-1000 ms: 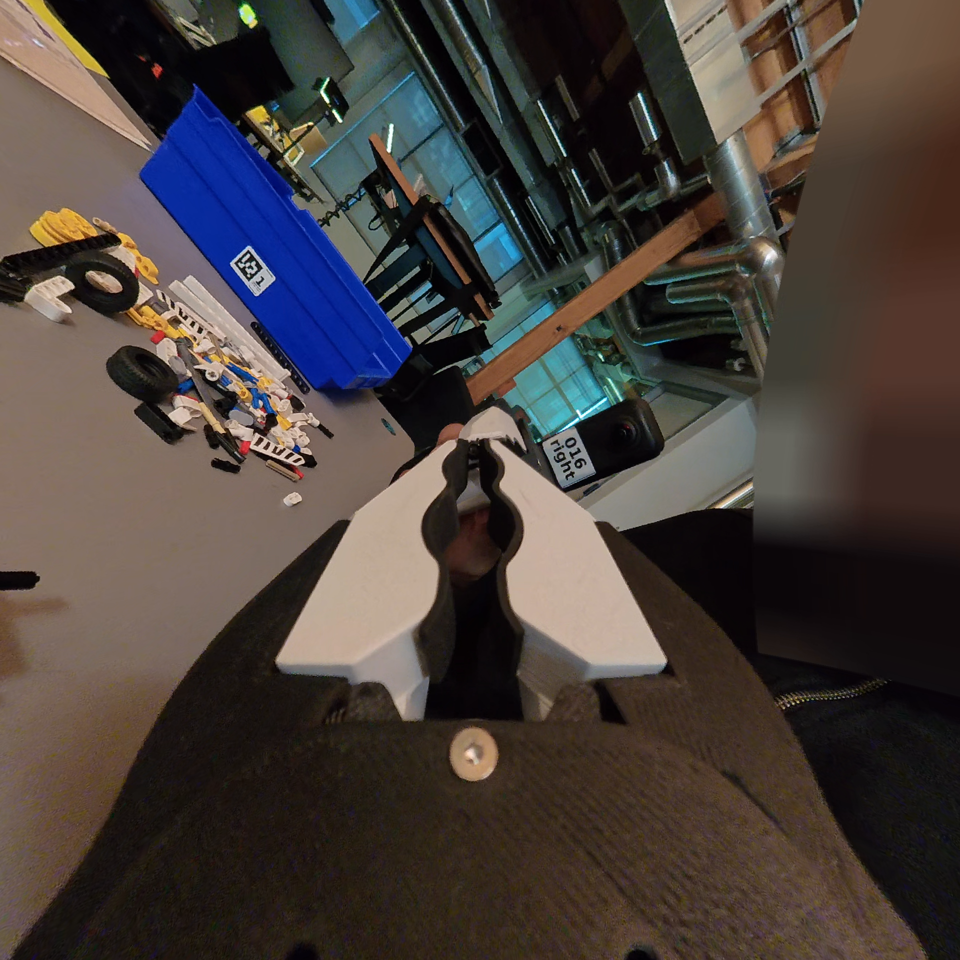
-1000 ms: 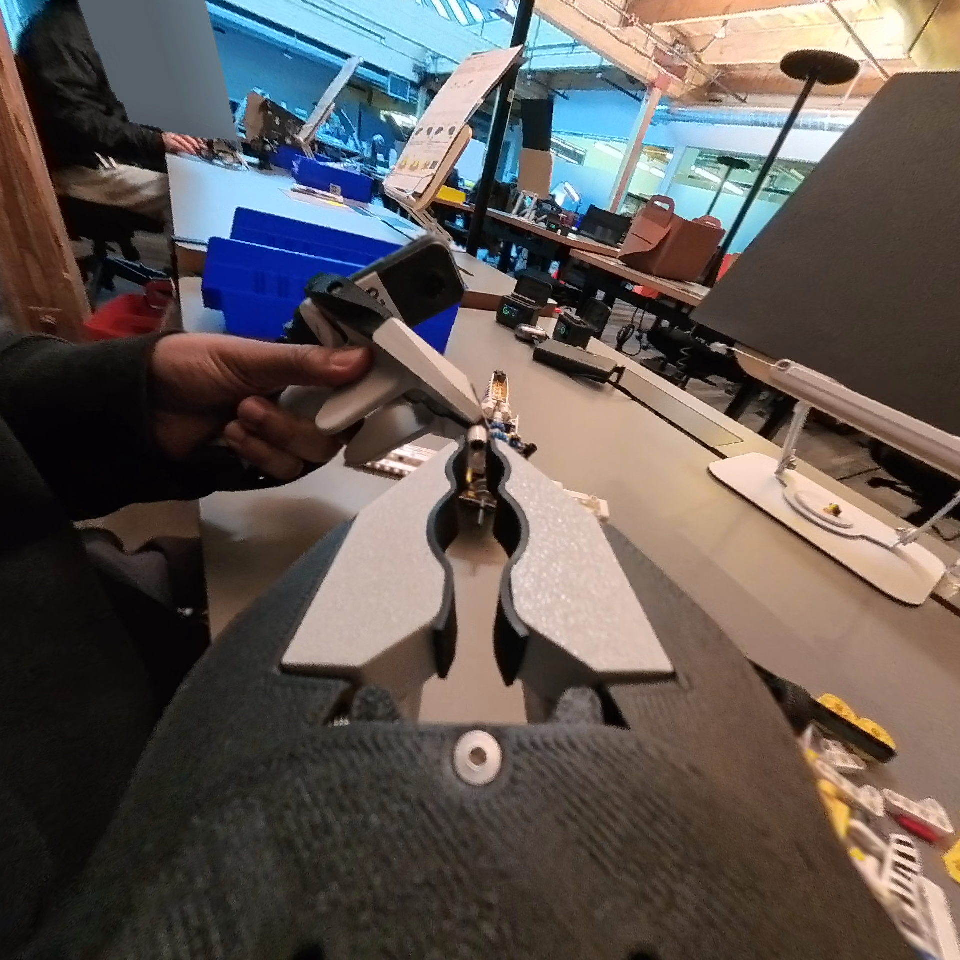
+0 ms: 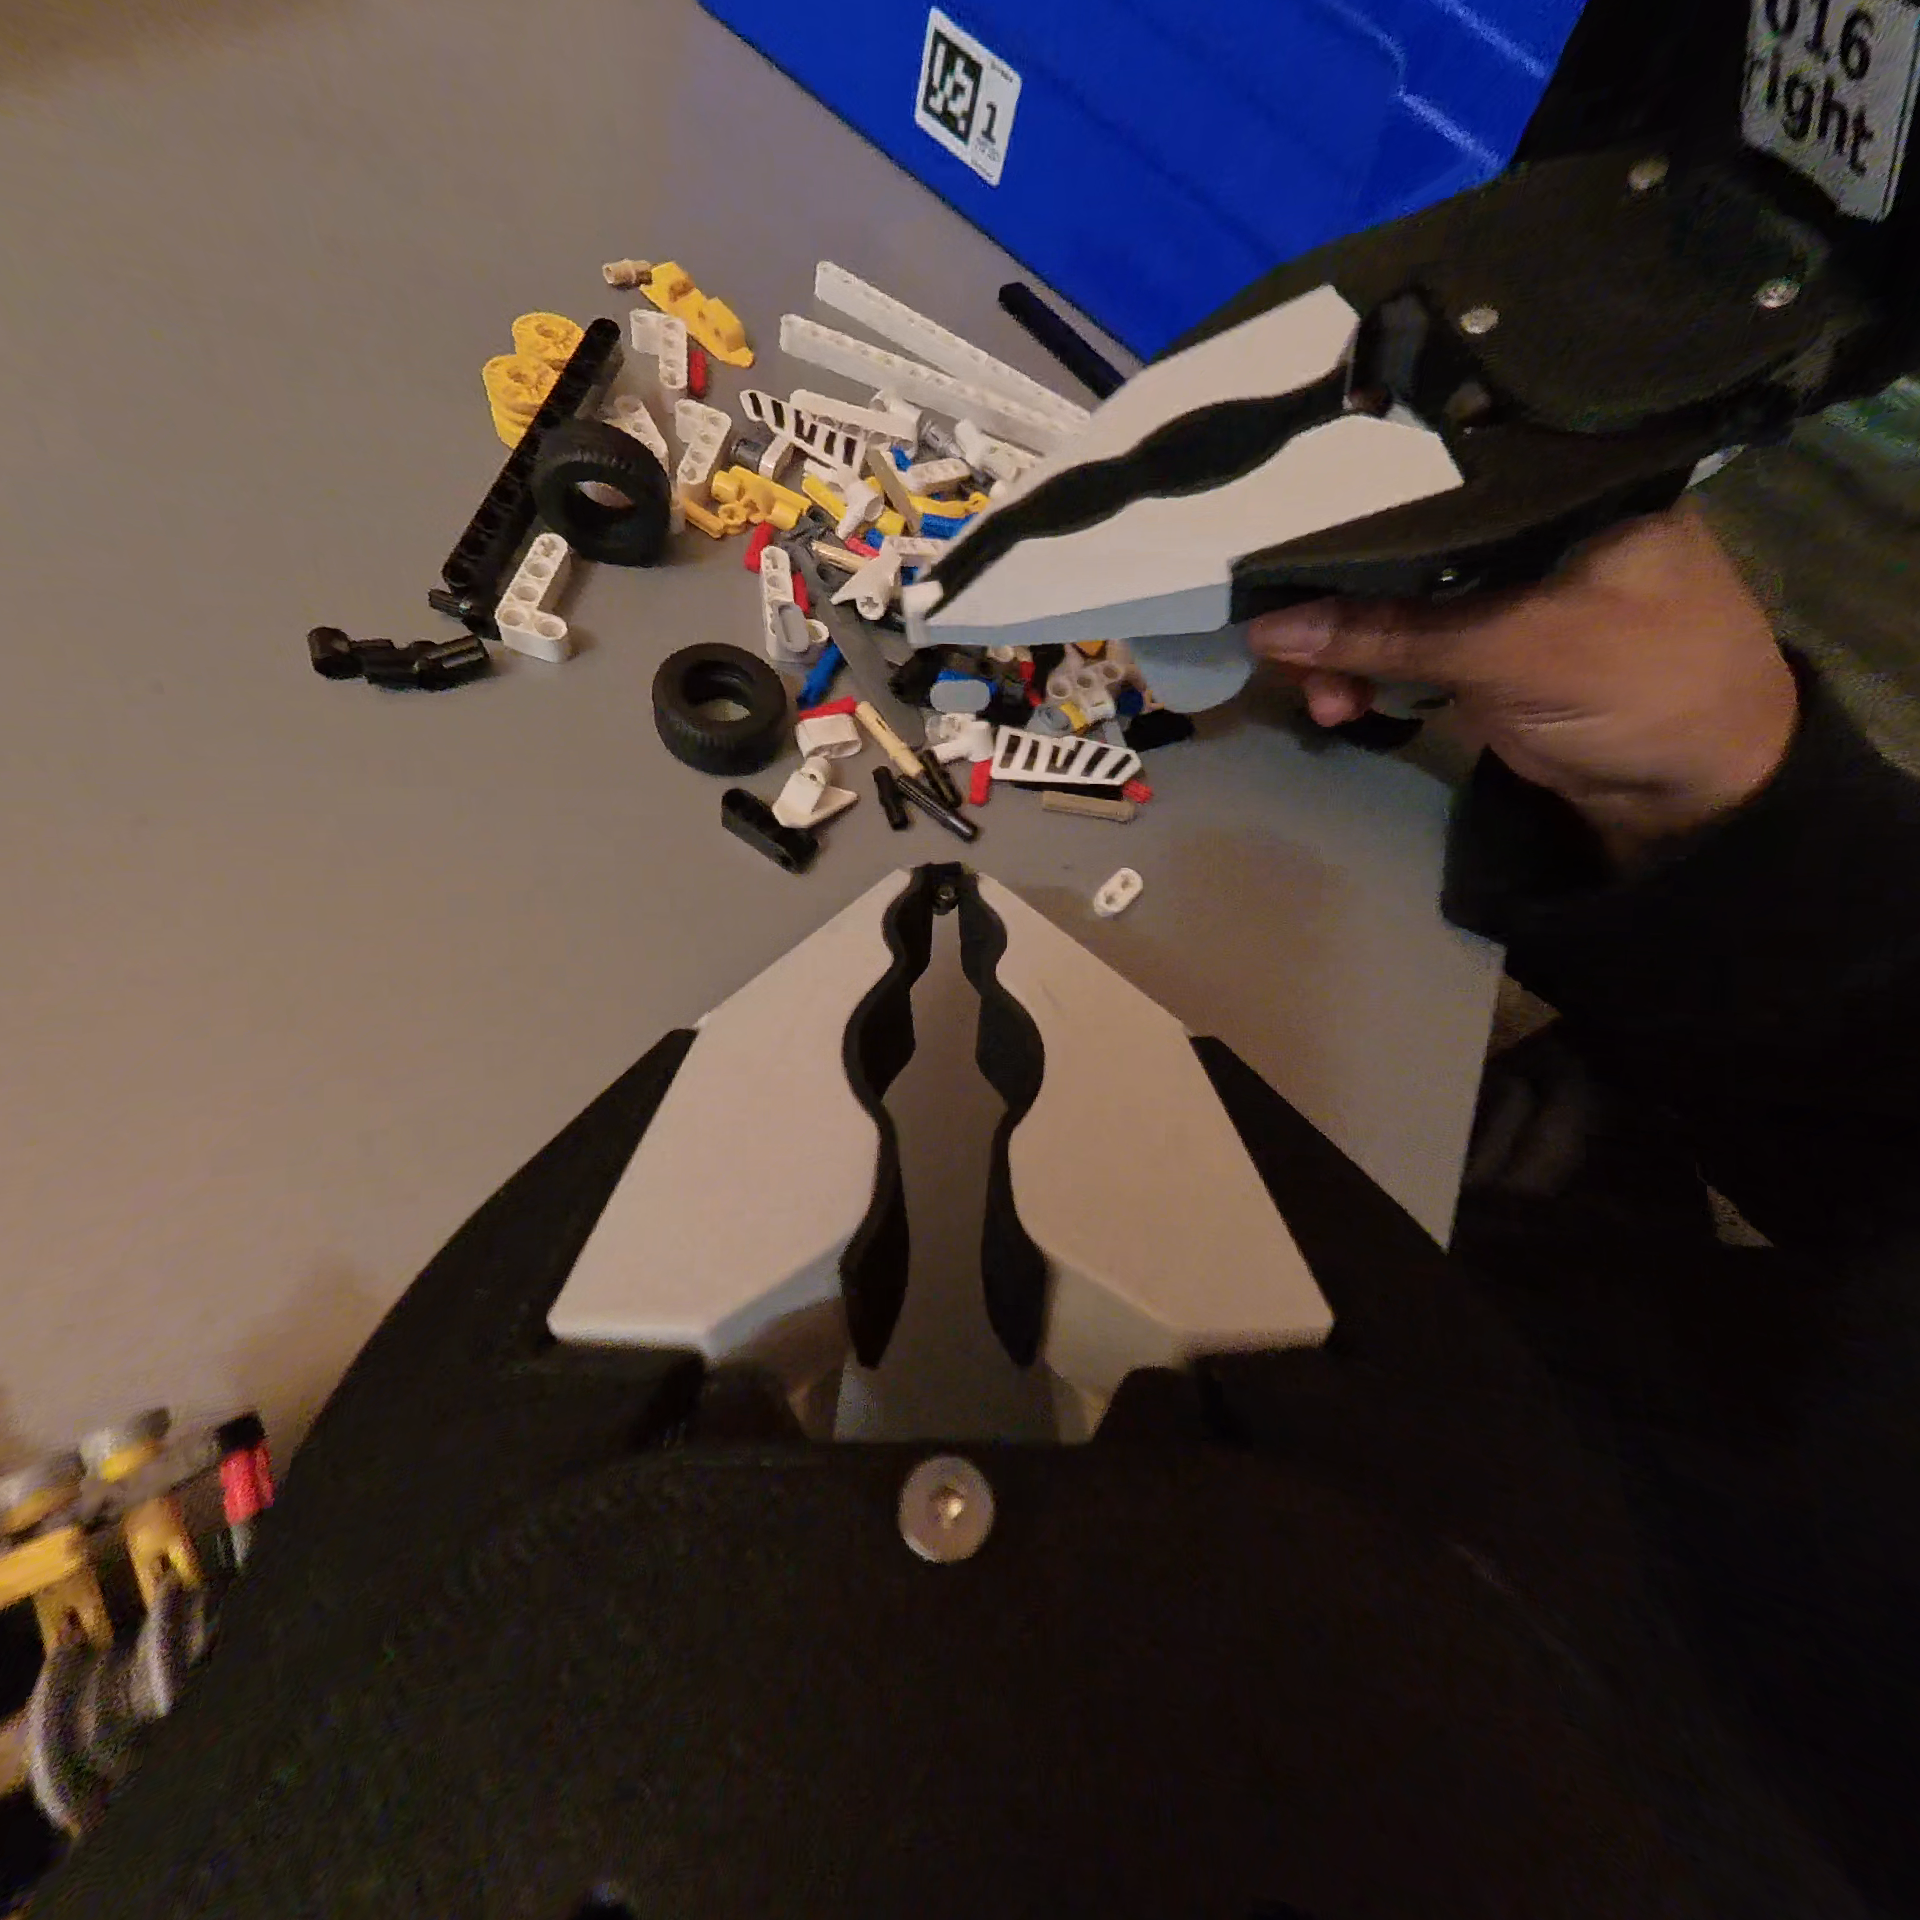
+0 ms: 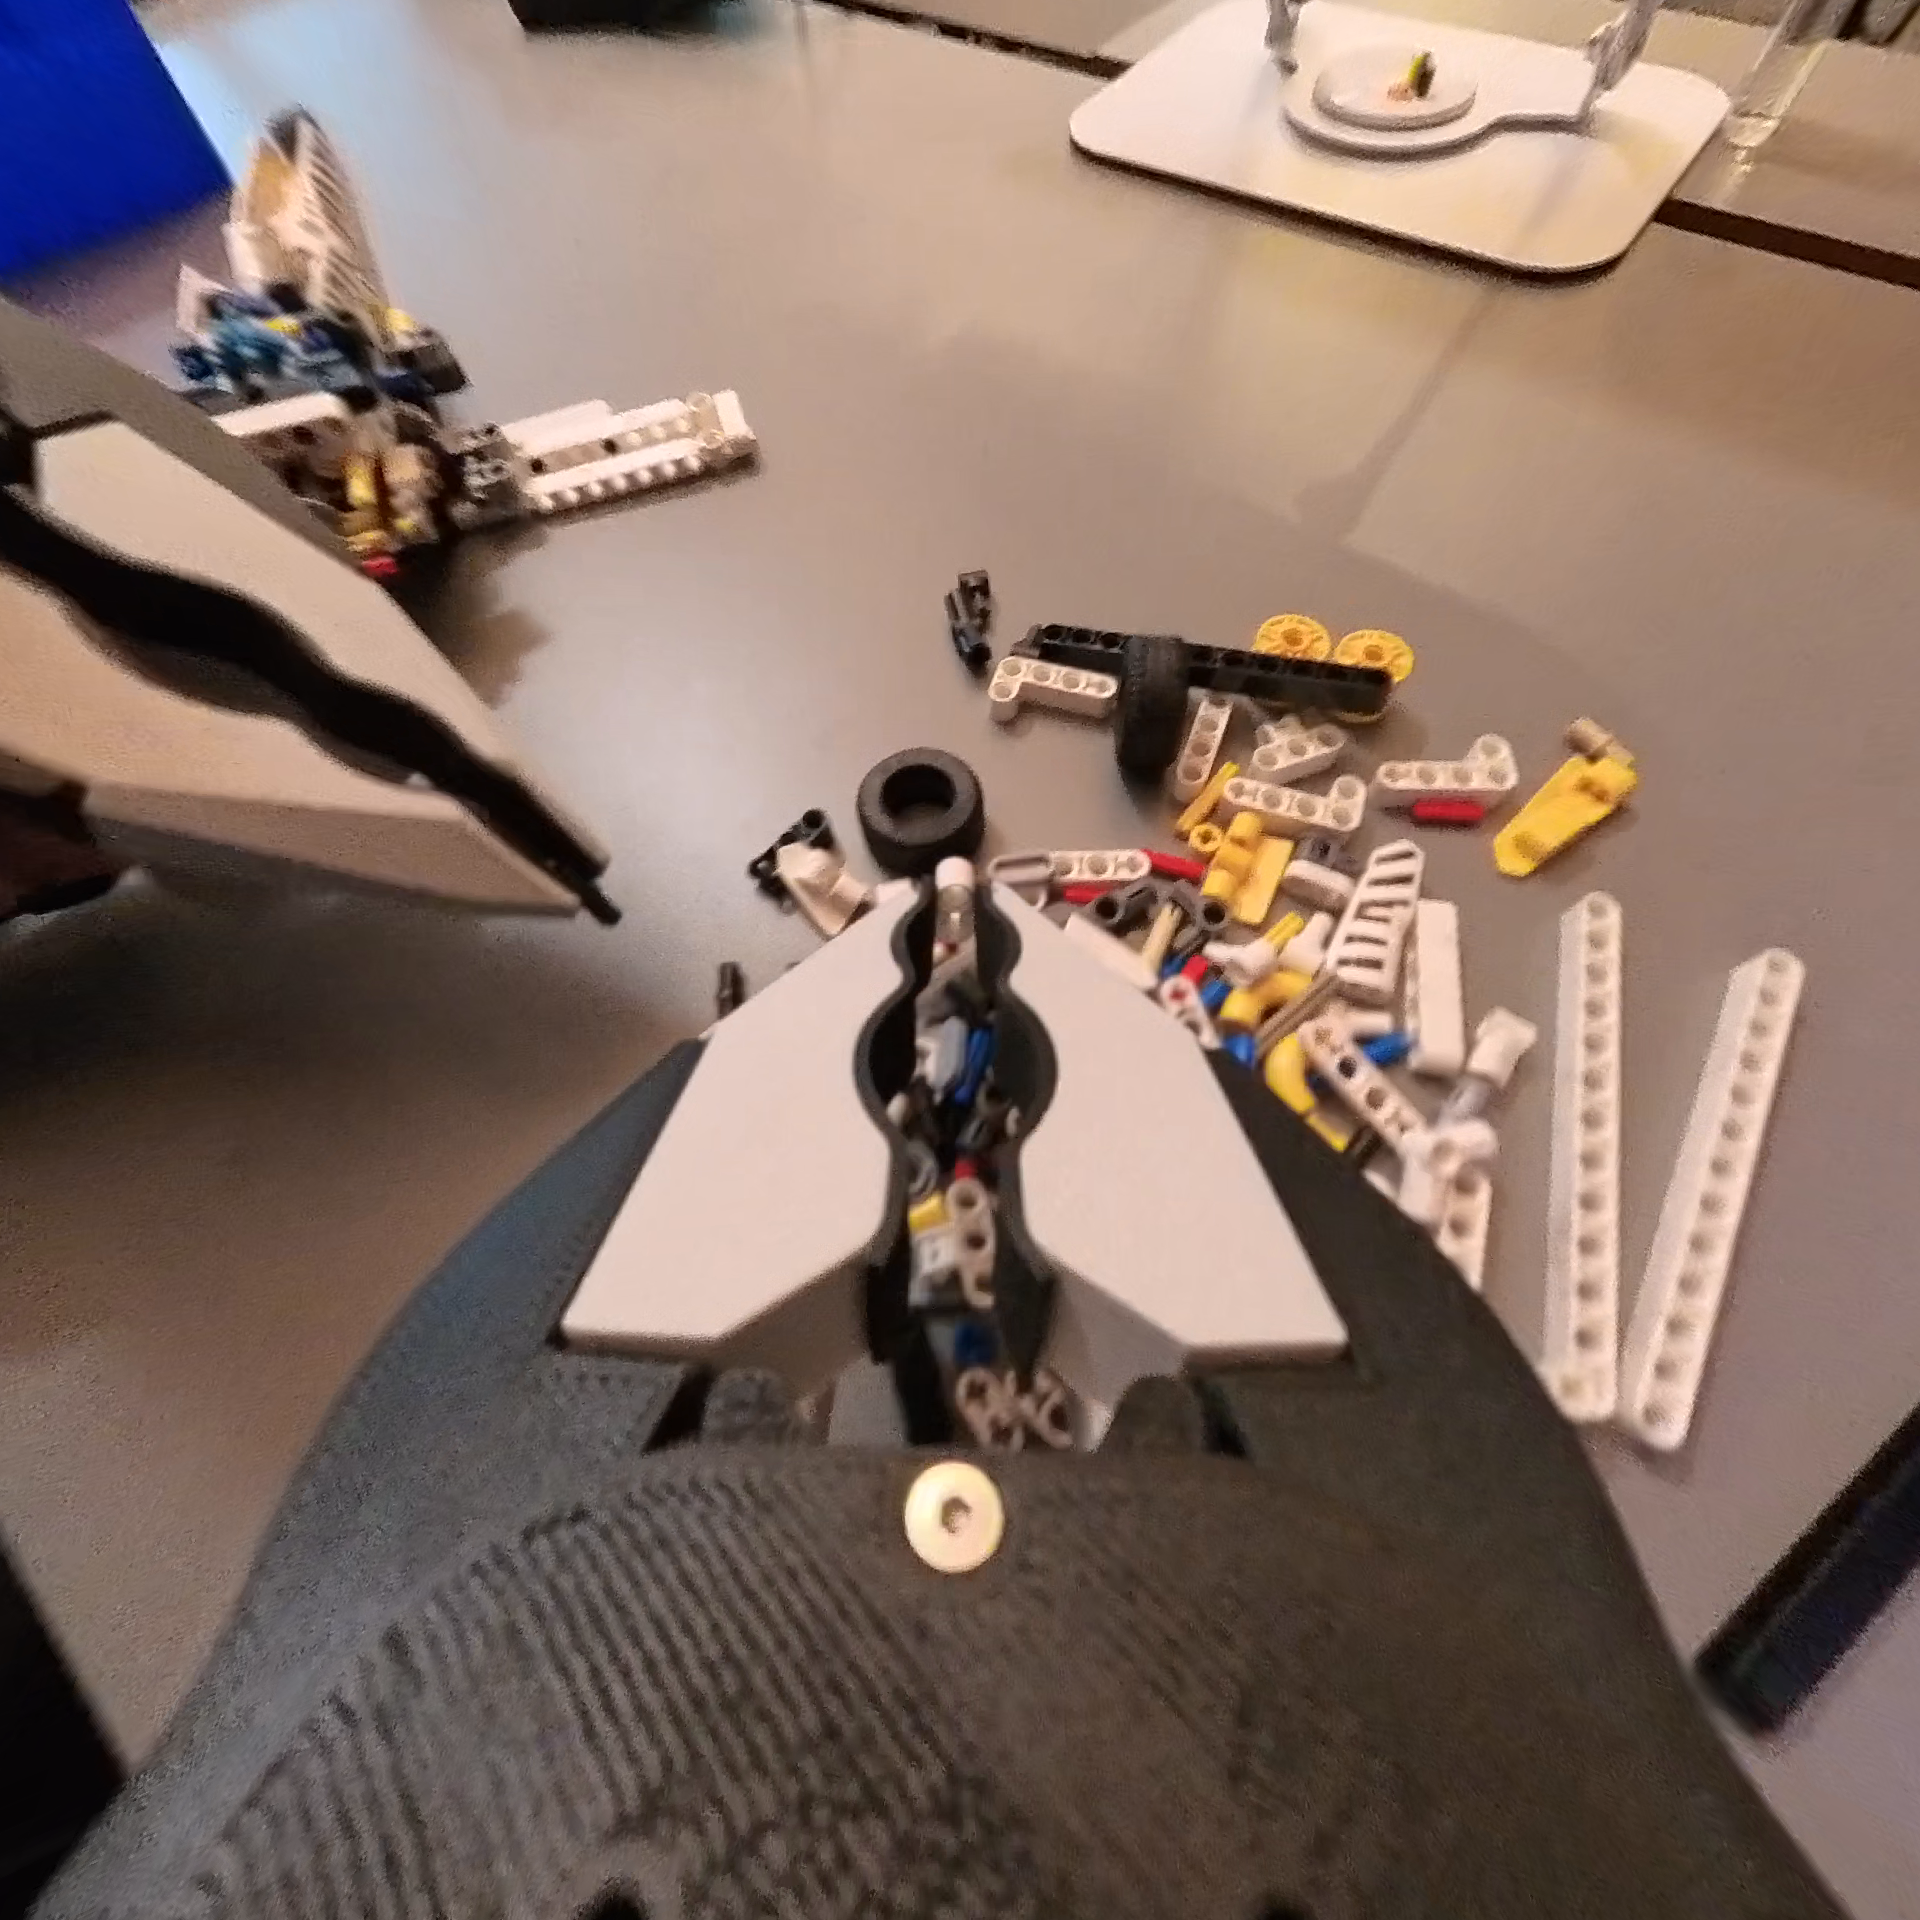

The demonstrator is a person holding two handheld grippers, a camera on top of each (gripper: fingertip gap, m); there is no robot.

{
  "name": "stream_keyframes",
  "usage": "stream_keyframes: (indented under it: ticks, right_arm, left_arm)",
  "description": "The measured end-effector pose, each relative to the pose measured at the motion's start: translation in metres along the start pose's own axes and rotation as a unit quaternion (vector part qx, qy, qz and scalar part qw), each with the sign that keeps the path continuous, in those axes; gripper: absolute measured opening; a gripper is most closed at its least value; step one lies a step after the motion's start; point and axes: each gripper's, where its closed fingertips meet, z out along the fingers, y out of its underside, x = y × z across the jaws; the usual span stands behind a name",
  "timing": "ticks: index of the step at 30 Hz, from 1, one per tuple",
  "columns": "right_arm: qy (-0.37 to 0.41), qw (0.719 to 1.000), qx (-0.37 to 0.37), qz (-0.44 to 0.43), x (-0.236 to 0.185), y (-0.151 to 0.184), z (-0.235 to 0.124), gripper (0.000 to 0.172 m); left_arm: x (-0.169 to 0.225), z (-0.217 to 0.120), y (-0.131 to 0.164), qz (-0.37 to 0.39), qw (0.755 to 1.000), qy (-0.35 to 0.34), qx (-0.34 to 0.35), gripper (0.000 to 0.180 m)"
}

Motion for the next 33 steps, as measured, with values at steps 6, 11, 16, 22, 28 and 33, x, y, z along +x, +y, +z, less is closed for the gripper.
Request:
stream_keyframes:
  ticks: [6,11,16,22,28,33]
  right_arm:
    - [0.018,0.999,-0.028,-0.021,0.018,-0.013,0.027,0.005]
    - [0.024,0.999,-0.039,-0.028,0.022,-0.014,0.032,0.008]
    - [0.052,0.998,-0.036,-0.012,0.034,-0.013,0.027,0.015]
    - [0.046,0.993,0.108,-0.004,0.026,-0.052,-0.012,0.013]
    - [0.016,0.979,0.2,-0.038,-0.016,-0.082,-0.032,0.012]
    - [-0.039,0.977,0.193,-0.081,-0.063,-0.096,-0.005,0.017]
  left_arm:
    - [-0.005,0.014,0.005,-0.022,1.0,0.003,-0.019,0.001]
    - [-0.007,0.016,0.003,-0.037,0.999,0.015,-0.007,0.001]
    - [-0.005,0.015,0.002,-0.029,0.999,0.019,0.001,0.013]
    - [-0.007,-0.025,-0.018,-0.017,0.995,0.001,0.093,0.02]
    - [-0.04,-0.132,-0.041,-0.024,0.968,-0.072,0.239,0.024]
    - [-0.089,-0.229,-0.032,-0.043,0.905,-0.183,0.382,0.02]
